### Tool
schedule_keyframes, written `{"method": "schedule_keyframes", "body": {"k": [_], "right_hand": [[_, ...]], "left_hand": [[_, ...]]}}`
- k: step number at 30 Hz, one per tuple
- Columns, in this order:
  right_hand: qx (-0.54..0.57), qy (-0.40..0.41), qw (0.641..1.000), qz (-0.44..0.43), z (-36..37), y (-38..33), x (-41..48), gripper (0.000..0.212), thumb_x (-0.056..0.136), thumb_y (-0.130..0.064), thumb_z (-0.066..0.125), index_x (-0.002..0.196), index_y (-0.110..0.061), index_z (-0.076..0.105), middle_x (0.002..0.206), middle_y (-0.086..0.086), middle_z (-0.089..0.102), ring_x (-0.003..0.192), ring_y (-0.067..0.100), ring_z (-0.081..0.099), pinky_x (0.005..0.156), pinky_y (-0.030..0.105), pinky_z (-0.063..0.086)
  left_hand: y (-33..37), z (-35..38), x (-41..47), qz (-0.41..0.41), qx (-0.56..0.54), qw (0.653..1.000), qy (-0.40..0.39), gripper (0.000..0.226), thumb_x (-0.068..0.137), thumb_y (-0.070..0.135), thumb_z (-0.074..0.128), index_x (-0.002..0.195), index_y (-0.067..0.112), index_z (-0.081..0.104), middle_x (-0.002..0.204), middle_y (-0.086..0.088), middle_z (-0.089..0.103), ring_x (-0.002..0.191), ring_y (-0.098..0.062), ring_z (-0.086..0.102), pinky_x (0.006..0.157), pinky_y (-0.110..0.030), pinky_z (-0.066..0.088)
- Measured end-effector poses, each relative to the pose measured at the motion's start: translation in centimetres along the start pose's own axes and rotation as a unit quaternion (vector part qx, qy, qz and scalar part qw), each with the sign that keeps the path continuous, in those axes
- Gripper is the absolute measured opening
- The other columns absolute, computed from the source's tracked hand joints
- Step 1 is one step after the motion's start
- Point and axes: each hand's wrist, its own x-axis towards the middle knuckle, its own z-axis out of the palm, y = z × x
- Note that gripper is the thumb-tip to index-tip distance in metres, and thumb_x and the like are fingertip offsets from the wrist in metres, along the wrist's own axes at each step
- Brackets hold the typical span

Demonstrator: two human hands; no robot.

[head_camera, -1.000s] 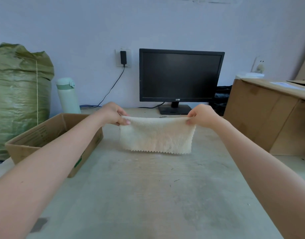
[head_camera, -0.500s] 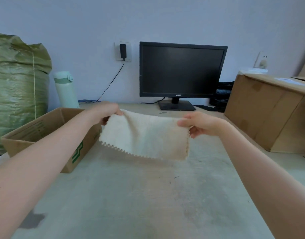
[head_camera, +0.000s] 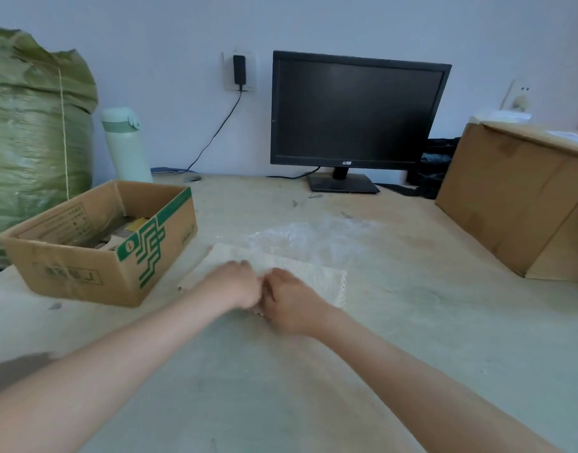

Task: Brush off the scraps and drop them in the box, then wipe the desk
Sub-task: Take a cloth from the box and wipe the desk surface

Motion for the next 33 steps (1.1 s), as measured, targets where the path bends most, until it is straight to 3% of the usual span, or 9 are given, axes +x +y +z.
{"method": "schedule_keyframes", "body": {"k": [2, 5, 11, 18, 25, 29, 33], "right_hand": [[-0.008, -0.033, 0.999, 0.015, 1.2, 0.1, -0.1, 0.054, 0.101, -0.029, 0.019, 0.149, -0.007, 0.012, 0.159, 0.010, 0.005, 0.147, 0.024, 0.003, 0.118, 0.035, 0.003], [-0.021, -0.061, 0.998, 0.016, 1.2, 0.7, 0.4, 0.056, 0.101, -0.035, 0.013, 0.150, -0.014, -0.002, 0.160, 0.002, -0.009, 0.147, 0.018, -0.010, 0.117, 0.034, -0.007], [-0.028, -0.040, 0.999, 0.014, 0.9, 1.7, 2.3, 0.055, 0.100, -0.037, 0.010, 0.151, -0.017, 0.000, 0.160, 0.000, -0.007, 0.147, 0.017, -0.009, 0.117, 0.037, -0.009], [-0.009, -0.043, 0.997, 0.064, -0.1, 3.9, 6.6, 0.054, 0.099, -0.040, 0.010, 0.150, -0.025, 0.001, 0.160, -0.008, -0.007, 0.147, 0.014, -0.010, 0.111, 0.055, -0.017], [-0.014, -0.038, 0.994, 0.098, -1.5, 6.9, 10.1, 0.055, 0.094, -0.051, 0.012, 0.147, -0.041, 0.005, 0.160, -0.009, -0.006, 0.146, 0.019, -0.013, 0.107, 0.063, -0.017], [-0.023, -0.034, 0.994, 0.097, -1.7, 7.2, 10.6, 0.055, 0.094, -0.051, 0.012, 0.147, -0.041, 0.005, 0.160, -0.008, -0.005, 0.147, 0.020, -0.011, 0.109, 0.061, -0.013], [-0.021, -0.043, 0.995, 0.086, -1.8, 6.9, 9.8, 0.054, 0.097, -0.047, 0.011, 0.149, -0.037, 0.003, 0.160, -0.005, -0.006, 0.147, 0.020, -0.010, 0.114, 0.050, -0.010]], "left_hand": [[-0.3, 1.7, -0.3, -0.005, -0.013, 1.000, -0.009, 0.062, 0.100, 0.040, 0.017, 0.149, 0.006, 0.003, 0.159, -0.017, 0.001, 0.147, -0.029, 0.005, 0.119, -0.044, 0.011], [-0.7, 2.1, -0.2, -0.010, -0.037, 0.999, -0.009, 0.063, 0.099, 0.042, 0.014, 0.149, 0.010, -0.008, 0.159, -0.010, -0.014, 0.147, -0.023, -0.011, 0.118, -0.047, -0.002], [-0.6, 2.3, 2.1, 0.004, -0.059, 0.998, 0.032, 0.063, 0.100, 0.039, 0.013, 0.148, 0.006, -0.007, 0.159, -0.009, -0.010, 0.147, -0.021, -0.009, 0.118, -0.046, -0.002], [0.5, 0.7, 7.1, 0.012, -0.055, 0.998, 0.007, 0.062, 0.100, 0.039, 0.013, 0.148, 0.007, -0.009, 0.159, -0.008, -0.012, 0.147, -0.021, -0.010, 0.119, -0.045, -0.004], [1.8, -0.4, 11.6, 0.037, -0.048, 0.998, -0.005, 0.060, 0.100, 0.037, 0.013, 0.149, 0.009, -0.008, 0.159, -0.006, -0.012, 0.147, -0.018, -0.010, 0.118, -0.045, -0.005], [2.0, -0.8, 12.3, 0.036, -0.042, 0.998, -0.013, 0.059, 0.100, 0.036, 0.012, 0.149, 0.010, -0.008, 0.159, -0.006, -0.013, 0.147, -0.018, -0.010, 0.118, -0.045, -0.005], [2.1, -1.0, 11.3, 0.041, -0.042, 0.998, -0.028, 0.058, 0.100, 0.033, 0.011, 0.149, 0.011, -0.009, 0.159, -0.006, -0.014, 0.147, -0.019, -0.011, 0.119, -0.044, -0.004]]}}
